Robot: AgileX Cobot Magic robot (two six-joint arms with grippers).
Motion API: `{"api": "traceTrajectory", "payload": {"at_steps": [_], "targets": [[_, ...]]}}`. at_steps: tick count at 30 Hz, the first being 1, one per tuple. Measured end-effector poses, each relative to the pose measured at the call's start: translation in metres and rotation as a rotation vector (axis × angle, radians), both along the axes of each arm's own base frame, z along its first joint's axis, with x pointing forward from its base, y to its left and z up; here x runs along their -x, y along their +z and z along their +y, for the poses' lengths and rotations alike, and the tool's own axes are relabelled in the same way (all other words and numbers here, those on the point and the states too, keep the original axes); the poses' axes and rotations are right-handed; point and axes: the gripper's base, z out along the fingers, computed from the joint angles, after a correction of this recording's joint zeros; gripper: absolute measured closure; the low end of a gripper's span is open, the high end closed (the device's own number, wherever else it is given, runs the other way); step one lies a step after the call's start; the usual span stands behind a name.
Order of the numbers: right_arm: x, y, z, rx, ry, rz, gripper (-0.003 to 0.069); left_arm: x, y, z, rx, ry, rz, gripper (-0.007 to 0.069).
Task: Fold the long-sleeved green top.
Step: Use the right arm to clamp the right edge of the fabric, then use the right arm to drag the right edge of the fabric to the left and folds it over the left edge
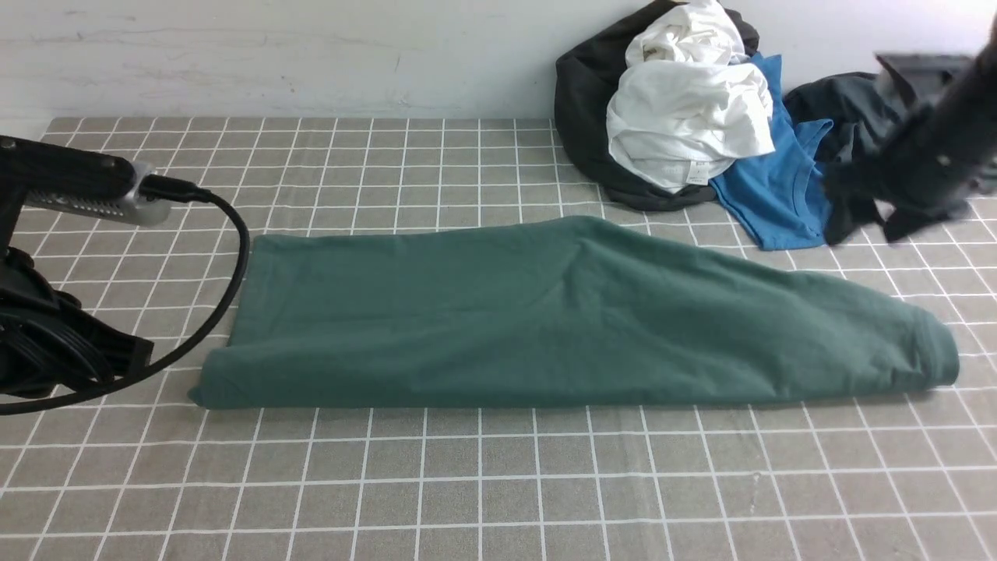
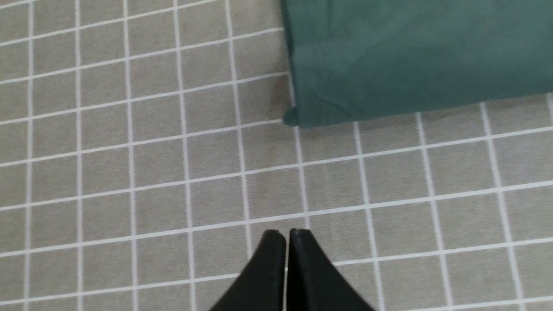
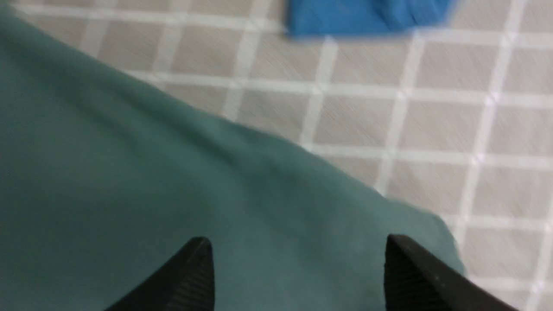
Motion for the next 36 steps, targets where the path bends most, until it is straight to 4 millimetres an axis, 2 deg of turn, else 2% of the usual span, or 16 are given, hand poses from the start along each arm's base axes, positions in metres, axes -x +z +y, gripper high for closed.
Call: {"api": "traceTrajectory", "payload": {"at_steps": [4,9,13,15,16,19,21,25,26,27,28,30,31,32,34,36], "targets": [[0.012,-0.032,-0.026,0.058,-0.096,0.122,0.0097,0.008,0.007,-0.006,0.002,-0.057,-0.036,0.0632],[0.014,-0.057,-0.035,0.01,-0.144,0.111,0.0099,0.021,0.018,-0.012,0.0,-0.124,-0.099,0.0632],[0.013,-0.081,-0.035,-0.07,-0.176,0.135,0.0209,0.034,0.025,-0.012,0.007,-0.151,-0.166,0.0632],[0.011,-0.082,-0.032,-0.099,-0.153,0.127,0.0348,0.041,0.026,-0.011,0.013,-0.152,-0.204,0.0632],[0.011,-0.082,-0.032,-0.102,-0.148,0.125,0.0361,0.042,0.026,-0.011,0.013,-0.152,-0.205,0.0632],[0.01,-0.077,-0.032,-0.095,-0.111,0.12,0.0575,0.048,0.027,-0.009,0.014,-0.155,-0.231,0.0632],[0.01,-0.066,-0.034,-0.06,-0.089,0.109,0.0624,0.05,0.029,-0.009,0.014,-0.158,-0.248,0.0632],[0.011,-0.008,-0.046,0.102,-0.05,0.033,0.0645,0.052,0.032,-0.008,0.017,-0.159,-0.269,0.0632],[0.014,0.024,-0.051,0.157,-0.064,-0.024,0.0645,0.052,0.032,-0.008,0.018,-0.159,-0.271,0.0632],[0.013,0.03,-0.051,0.161,-0.07,-0.039,0.0645,0.052,0.032,-0.008,0.018,-0.159,-0.271,0.0632],[0.018,0.065,-0.05,0.161,-0.093,-0.124,0.0645,0.052,0.032,-0.008,0.018,-0.159,-0.271,0.0632],[0.023,0.099,-0.041,0.094,-0.104,-0.222,0.0645,0.052,0.032,-0.008,0.018,-0.159,-0.275,0.0632],[0.024,0.101,-0.04,0.084,-0.105,-0.228,0.0645,0.052,0.032,-0.008,0.018,-0.159,-0.275,0.0632],[0.03,0.122,-0.024,-0.011,-0.092,-0.289,0.0645,0.052,0.033,-0.008,0.019,-0.159,-0.278,0.0632],[0.033,0.132,-0.005,-0.085,-0.056,-0.313,0.0645,0.051,0.033,-0.008,0.02,-0.159,-0.284,0.0632],[0.035,0.139,0.045,-0.221,0.062,-0.324,0.0645,0.051,0.034,-0.008,0.021,-0.16,-0.292,0.0632]]}}
